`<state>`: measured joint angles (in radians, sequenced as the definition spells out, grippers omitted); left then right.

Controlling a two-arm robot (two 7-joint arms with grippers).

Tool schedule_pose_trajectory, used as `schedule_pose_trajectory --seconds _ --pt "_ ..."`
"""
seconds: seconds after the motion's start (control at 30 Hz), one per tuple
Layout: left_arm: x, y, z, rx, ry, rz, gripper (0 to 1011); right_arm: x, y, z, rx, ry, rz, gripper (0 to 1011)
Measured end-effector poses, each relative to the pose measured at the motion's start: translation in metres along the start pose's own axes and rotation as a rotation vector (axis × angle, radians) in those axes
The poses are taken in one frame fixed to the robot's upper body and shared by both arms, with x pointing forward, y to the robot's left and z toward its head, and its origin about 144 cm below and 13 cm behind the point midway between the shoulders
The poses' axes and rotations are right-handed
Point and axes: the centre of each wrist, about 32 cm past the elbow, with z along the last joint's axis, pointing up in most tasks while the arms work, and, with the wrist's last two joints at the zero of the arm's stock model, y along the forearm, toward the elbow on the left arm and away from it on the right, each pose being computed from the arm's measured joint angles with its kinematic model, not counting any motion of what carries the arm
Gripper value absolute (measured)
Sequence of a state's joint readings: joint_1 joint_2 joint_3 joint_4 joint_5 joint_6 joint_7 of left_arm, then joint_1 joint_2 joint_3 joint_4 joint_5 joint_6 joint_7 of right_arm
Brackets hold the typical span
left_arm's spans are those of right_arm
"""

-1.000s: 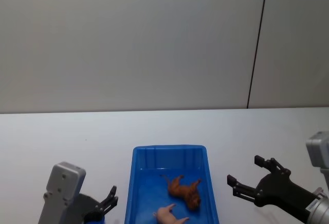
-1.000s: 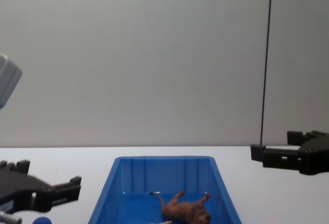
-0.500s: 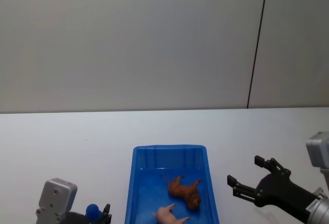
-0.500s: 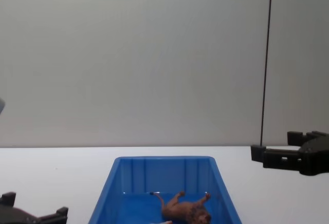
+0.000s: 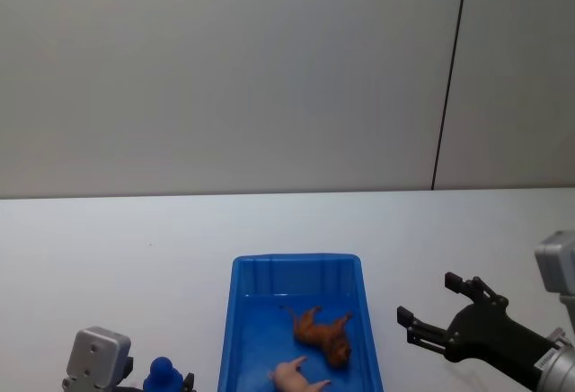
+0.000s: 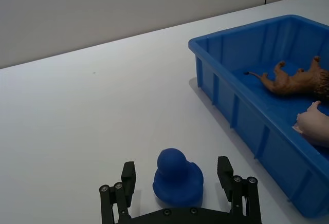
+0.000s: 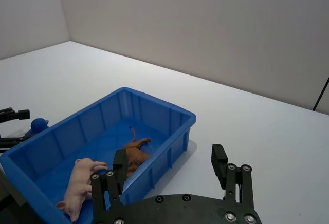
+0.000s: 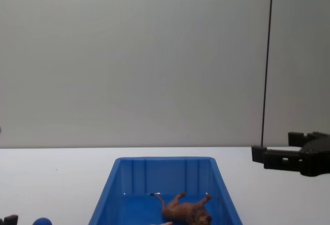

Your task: Pick up the two dolls from the table and place them into the box.

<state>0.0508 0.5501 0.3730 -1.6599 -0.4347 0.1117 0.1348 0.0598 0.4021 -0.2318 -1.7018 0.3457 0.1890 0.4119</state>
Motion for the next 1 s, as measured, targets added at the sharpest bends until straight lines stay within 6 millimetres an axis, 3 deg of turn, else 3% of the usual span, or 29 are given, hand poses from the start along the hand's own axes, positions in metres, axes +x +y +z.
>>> schedule_pose_trajectory --seconds 0.23,0.63,1.0 --pt "0.002 -0.004 -0.005 0.015 0.013 -0.017 928 0.0 0.0 0.0 0.0 0.0 0.0 1001" --pt "0.004 -0.01 -0.011 0.057 0.023 -0.038 576 0.0 0.0 0.0 0.0 0.0 0.0 1001" --pt "0.007 -0.014 0.0 0.027 -0.004 -0.037 487 0.0 0.0 0.0 0.0 0.0 0.0 1001"
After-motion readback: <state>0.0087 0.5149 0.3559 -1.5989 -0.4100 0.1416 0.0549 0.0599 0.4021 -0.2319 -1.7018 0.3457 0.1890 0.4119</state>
